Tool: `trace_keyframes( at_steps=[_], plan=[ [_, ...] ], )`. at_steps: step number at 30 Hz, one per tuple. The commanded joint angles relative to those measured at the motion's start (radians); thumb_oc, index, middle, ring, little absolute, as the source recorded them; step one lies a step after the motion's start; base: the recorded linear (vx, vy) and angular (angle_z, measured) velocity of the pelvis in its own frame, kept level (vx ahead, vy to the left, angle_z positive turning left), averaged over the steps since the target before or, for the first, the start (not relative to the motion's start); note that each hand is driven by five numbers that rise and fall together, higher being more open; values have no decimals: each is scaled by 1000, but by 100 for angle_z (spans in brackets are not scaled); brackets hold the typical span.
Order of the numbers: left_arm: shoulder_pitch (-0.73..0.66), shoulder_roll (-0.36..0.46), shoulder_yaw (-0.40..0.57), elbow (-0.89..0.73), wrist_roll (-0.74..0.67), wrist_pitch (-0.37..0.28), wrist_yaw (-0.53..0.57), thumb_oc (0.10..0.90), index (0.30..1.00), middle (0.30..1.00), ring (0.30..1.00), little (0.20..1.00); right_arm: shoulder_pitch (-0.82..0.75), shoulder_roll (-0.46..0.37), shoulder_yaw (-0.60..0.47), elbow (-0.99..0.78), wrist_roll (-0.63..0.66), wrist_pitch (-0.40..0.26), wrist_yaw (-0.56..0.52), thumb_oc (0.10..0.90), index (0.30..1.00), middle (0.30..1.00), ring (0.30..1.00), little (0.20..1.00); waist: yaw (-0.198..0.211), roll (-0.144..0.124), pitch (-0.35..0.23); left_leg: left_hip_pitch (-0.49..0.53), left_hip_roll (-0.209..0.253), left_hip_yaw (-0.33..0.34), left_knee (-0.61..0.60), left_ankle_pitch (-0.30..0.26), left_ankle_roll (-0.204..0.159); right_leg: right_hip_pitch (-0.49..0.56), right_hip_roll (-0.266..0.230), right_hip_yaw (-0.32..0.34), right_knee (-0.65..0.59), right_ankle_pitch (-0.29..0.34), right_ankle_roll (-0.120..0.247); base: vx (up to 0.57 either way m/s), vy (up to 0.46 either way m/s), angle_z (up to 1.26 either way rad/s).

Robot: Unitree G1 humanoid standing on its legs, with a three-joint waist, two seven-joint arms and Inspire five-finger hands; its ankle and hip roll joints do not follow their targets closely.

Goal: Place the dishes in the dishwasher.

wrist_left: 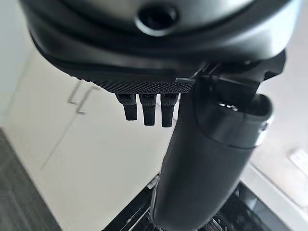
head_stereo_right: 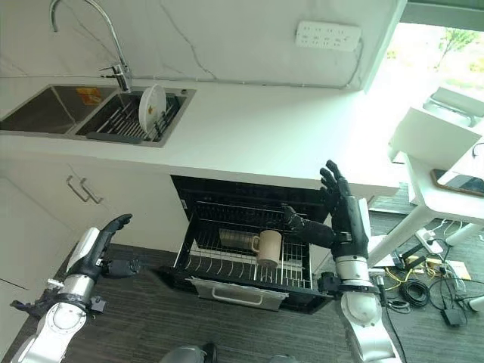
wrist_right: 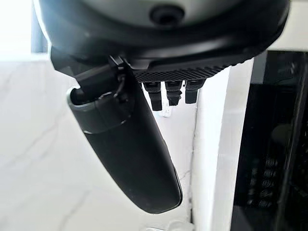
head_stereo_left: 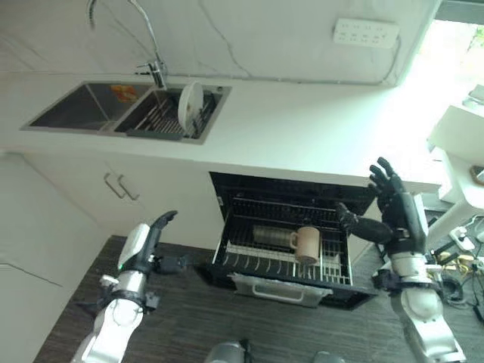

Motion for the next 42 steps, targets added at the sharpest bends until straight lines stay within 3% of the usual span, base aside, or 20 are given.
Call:
trace_keyframes(
  at_steps=[1,4,7,8,11,15,17,20,24,25,28,30,32,35,38,39,42],
  plan=[
    [-49,-6,98,-17,-142,-17,35,800,900,900,900,900,-63,-2,-45,-29,147,-78,57,800,900,900,900,900,16,-9,-47,104,34,-10,-65,-152,33,-3,-18,69,20,-16,86,5,233,19],
    [-23,-47,109,16,-205,-16,32,800,900,900,900,900,-54,33,-41,-23,140,-90,91,800,900,900,900,900,32,-6,-49,101,28,2,-65,-157,47,7,-11,13,20,24,86,11,129,10],
    [-8,-79,108,82,-256,-43,60,800,900,900,900,900,-48,28,-31,-30,138,-88,109,800,900,900,900,900,17,6,-39,102,22,-8,-65,-162,65,22,111,4,20,-10,43,5,91,-23],
    [-3,-91,104,112,-278,-71,71,800,900,900,900,900,-41,19,-31,-27,147,-96,116,800,900,900,900,900,9,5,-36,101,11,-19,-65,-160,66,24,174,15,20,-26,17,3,25,-15],
    [17,-120,113,186,-307,-140,78,800,900,900,900,900,-45,-3,-25,-9,177,-118,155,800,900,900,900,900,9,7,-30,94,-6,-23,-65,-147,52,19,246,1,20,-55,-21,2,-33,28],
    [24,-145,125,254,-363,-183,32,800,900,900,900,900,-56,-26,-29,23,234,-112,215,800,900,900,900,900,12,-10,-24,124,-13,11,-65,-127,33,8,235,17,20,-133,-57,10,-120,-11],
    [35,-178,103,264,-372,-197,2,800,900,900,900,900,-64,-42,-38,29,275,-122,276,800,900,900,900,900,22,-49,5,150,-41,54,-45,-62,11,8,194,35,20,-140,-76,31,-98,2],
    [12,-197,69,283,-406,-187,-36,800,900,900,900,900,-97,-53,-54,47,327,-123,270,800,900,900,900,900,19,-47,56,16,-6,44,153,8,-28,11,213,64,20,-136,-110,-115,7,-4],
    [-3,-233,57,341,-453,-190,-58,800,900,900,900,900,-115,-33,-66,38,287,-98,288,800,900,900,900,900,0,-32,49,47,63,52,5,64,-47,9,205,79,20,-142,-100,-5,267,10],
    [-7,-245,53,372,-473,-192,-65,800,900,900,900,900,-117,-35,-64,30,270,-83,289,800,900,900,900,900,-9,-22,40,64,90,39,-65,96,-68,12,202,89,20,-150,-94,54,424,-18],
    [-21,-258,38,431,-461,-200,-93,800,900,900,900,900,-116,-54,-77,22,273,-70,278,800,900,900,900,900,-29,6,16,48,145,-3,-65,48,-94,10,194,89,20,-156,-78,52,442,-22],
    [-35,-254,9,452,-441,-195,-125,800,900,900,900,900,-109,-65,-97,14,281,-64,251,800,900,900,900,900,-47,18,2,57,158,12,-65,-15,-97,9,167,72,20,-151,-62,49,597,-9],
    [-44,-243,-42,461,-398,-180,-162,800,900,900,900,900,-88,-50,-112,7,299,-53,213,800,900,900,900,900,-49,15,-8,83,111,-20,-65,-74,-72,2,125,82,20,-122,-21,84,517,12],
    [-38,-239,-66,457,-427,-167,-164,800,900,900,900,900,-78,-16,-104,-2,280,-29,224,800,900,900,900,900,-45,14,-5,74,88,-43,-65,-99,-39,-6,122,97,20,-97,-1,73,265,3],
    [-44,-227,-84,436,-422,-178,-151,800,900,900,900,900,-74,-3,-87,-20,269,-11,277,800,900,900,900,900,-42,1,6,40,86,-35,-65,-107,-24,-40,142,62,20,-48,15,-39,175,-7],
    [-55,-210,-89,410,-439,-168,-127,800,900,900,900,900,-88,-2,-76,-24,291,-4,295,800,900,900,900,900,-26,-12,19,33,105,9,-65,-106,-26,-66,124,1,20,-28,30,-185,-119,-1],
    [-85,-189,-94,365,-459,-147,-97,800,900,900,900,900,-135,-9,-30,-1,364,-41,281,800,900,900,900,900,17,-40,30,-7,121,31,-65,-99,-30,-108,102,-32,20,-56,28,-185,-187,-42]
  ],
)
